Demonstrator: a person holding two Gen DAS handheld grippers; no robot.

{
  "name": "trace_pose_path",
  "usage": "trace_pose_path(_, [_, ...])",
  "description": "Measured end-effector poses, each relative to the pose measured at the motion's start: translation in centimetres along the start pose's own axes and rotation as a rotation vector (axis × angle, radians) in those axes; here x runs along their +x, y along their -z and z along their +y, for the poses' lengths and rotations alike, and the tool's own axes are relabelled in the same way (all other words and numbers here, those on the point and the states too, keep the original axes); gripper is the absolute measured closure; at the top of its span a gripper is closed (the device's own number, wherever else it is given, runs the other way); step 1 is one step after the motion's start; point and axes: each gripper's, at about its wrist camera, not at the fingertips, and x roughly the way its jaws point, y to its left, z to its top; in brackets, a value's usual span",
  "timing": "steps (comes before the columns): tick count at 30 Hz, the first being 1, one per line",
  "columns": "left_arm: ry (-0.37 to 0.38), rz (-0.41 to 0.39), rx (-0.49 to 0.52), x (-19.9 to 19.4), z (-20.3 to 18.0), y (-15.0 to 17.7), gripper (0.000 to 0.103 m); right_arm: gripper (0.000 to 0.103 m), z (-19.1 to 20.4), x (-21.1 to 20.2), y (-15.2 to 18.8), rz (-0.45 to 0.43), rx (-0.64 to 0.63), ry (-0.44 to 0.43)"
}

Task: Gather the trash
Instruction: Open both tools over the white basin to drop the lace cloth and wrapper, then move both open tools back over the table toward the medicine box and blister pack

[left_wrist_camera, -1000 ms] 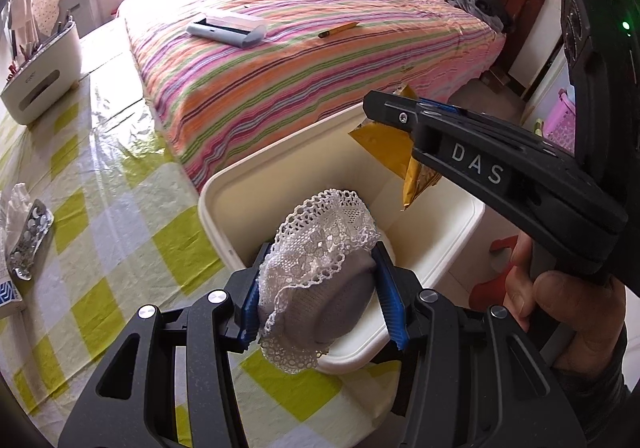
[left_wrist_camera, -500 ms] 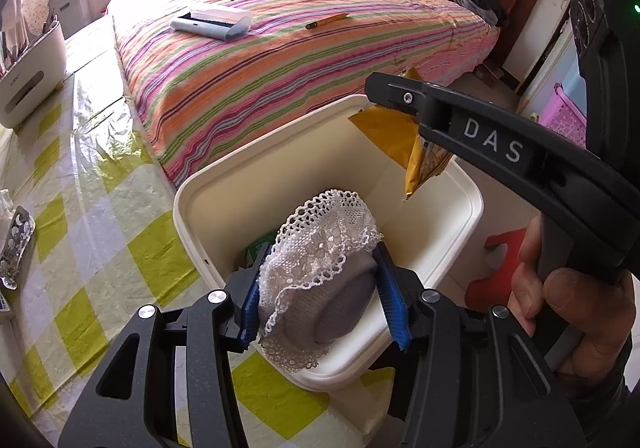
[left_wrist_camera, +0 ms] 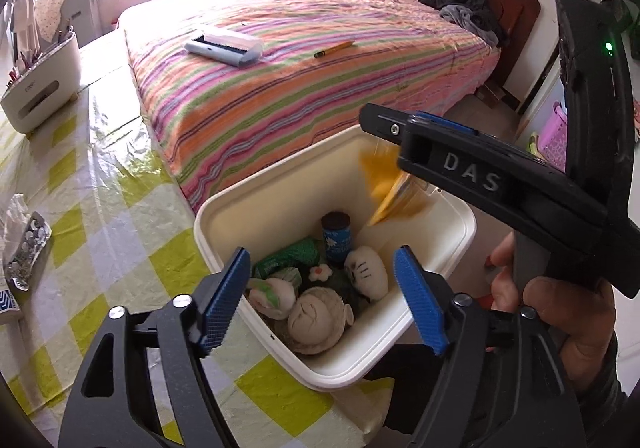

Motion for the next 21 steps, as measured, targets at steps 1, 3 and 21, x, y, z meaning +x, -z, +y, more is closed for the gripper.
trace_pose_path(1, [-0.002,-0.004,0.0,-0.2,0.1,0.0,0.028,0.043,0.1,-0.2,-0.1,-0.009,-0.003,-0.005])
trace_pose_path(3, [-0.008,-0.006,0.003,-0.4,0.1,0.1,0.028,0.043,0.1,-0.1,-0.1,-0.01,-0.003,0.002])
trace_pose_path(21, [-0.042,-0.013,-0.012,-2.0,1.4,0.8,0.026,0.043,1.7,0.9,-0.4,0.027,-0.01,-0.014])
